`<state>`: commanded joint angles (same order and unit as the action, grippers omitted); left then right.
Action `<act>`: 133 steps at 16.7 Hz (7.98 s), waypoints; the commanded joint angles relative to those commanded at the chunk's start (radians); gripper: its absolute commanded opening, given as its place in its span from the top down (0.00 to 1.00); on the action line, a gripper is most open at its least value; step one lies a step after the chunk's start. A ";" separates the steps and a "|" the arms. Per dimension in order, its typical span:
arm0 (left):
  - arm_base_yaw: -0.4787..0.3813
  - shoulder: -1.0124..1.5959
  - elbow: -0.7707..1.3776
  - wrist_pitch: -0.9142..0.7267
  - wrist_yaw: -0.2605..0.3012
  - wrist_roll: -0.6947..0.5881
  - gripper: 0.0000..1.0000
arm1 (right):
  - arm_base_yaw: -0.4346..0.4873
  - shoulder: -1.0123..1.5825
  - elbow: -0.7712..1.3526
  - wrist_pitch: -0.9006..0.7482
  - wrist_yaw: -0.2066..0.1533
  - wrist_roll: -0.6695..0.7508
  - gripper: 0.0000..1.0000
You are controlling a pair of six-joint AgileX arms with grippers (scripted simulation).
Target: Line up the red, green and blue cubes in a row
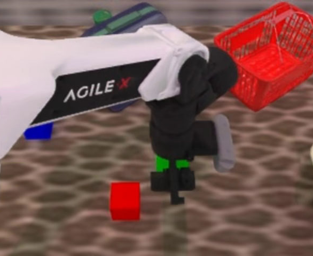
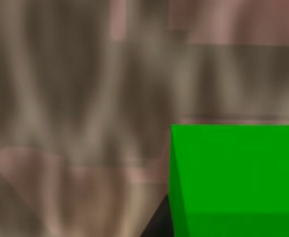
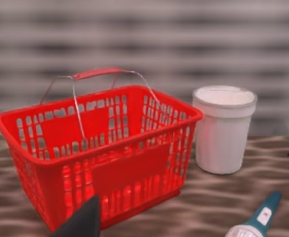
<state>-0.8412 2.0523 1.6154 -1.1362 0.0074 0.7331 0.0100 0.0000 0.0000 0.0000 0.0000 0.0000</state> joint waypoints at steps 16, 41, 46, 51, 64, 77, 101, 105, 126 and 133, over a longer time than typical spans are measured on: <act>-0.001 0.089 -0.153 0.242 0.001 0.000 1.00 | 0.000 0.000 0.000 0.000 0.000 0.000 0.00; 0.002 0.077 -0.122 0.201 0.000 0.002 0.00 | 0.000 0.000 0.000 0.000 0.000 0.000 0.00; 0.016 0.020 -0.015 0.029 0.000 -0.001 0.00 | 0.000 0.000 0.000 0.000 0.000 0.000 0.00; 0.014 0.008 0.006 0.000 0.000 -0.002 0.00 | 0.000 0.000 0.000 0.000 0.000 0.000 0.00; 0.581 0.146 0.174 -0.048 -0.004 -0.627 0.00 | 0.000 0.000 0.000 0.000 0.000 0.000 0.00; 0.766 0.196 0.173 0.023 -0.004 -0.815 0.00 | 0.000 0.000 0.000 0.000 0.000 0.000 0.00; 0.767 0.281 0.038 0.245 -0.003 -0.813 1.00 | 0.000 0.000 0.000 0.000 0.000 0.000 0.00; 0.767 0.281 0.038 0.245 -0.003 -0.813 1.00 | 0.000 0.000 0.000 0.000 0.000 0.000 0.00; 0.710 0.204 0.234 -0.014 -0.006 -0.880 1.00 | 0.000 0.000 0.000 0.000 0.000 0.000 0.00; 0.237 0.298 0.415 -0.122 -0.010 -1.330 1.00 | 0.000 0.000 0.000 0.000 0.000 0.000 0.00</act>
<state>-0.6038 2.3499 2.0308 -1.2579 -0.0022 -0.5966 0.0100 0.0000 0.0000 0.0000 0.0000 0.0000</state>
